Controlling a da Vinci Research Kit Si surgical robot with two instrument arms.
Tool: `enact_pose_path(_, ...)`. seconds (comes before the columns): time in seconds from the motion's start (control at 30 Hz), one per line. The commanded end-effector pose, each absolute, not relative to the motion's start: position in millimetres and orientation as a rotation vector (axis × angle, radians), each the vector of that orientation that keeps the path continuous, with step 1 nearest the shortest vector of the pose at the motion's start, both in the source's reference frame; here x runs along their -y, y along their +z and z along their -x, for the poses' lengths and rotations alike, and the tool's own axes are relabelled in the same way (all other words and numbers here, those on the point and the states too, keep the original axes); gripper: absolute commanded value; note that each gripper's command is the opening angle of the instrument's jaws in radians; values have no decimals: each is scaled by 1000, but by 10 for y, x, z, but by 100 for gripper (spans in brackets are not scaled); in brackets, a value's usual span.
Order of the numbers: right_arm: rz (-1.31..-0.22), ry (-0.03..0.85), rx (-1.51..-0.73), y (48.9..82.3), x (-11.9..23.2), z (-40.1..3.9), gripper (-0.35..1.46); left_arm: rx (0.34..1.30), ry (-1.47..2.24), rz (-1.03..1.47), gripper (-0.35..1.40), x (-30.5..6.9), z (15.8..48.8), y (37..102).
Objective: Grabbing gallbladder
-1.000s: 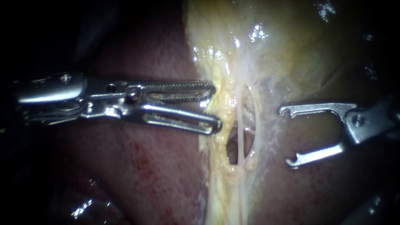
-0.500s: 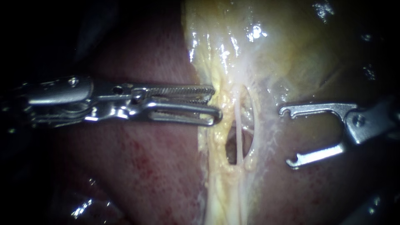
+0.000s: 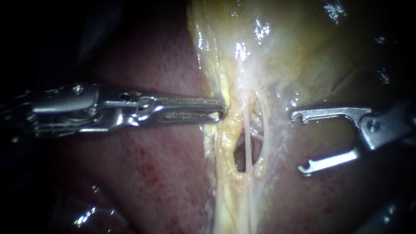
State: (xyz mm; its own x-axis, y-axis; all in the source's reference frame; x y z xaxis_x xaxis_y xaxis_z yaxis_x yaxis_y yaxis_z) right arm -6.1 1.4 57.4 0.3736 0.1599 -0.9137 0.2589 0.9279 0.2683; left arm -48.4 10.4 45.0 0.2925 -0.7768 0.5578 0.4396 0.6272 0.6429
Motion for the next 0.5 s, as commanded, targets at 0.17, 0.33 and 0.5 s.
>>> enact_pose_path(0.17, -401, -65, -1195, 574, -14, 61, 59, 971, -841, -404, -35, -105, 483, 450)
enact_pose_path(0.33, -401, -65, -1195, 574, -14, 61, 59, 971, -842, -404, -35, -105, 483, 449)
enact_pose_path(0.5, -401, -66, -1195, 574, -14, 61, 59, 971, -842, -403, -35, -105, 483, 449)
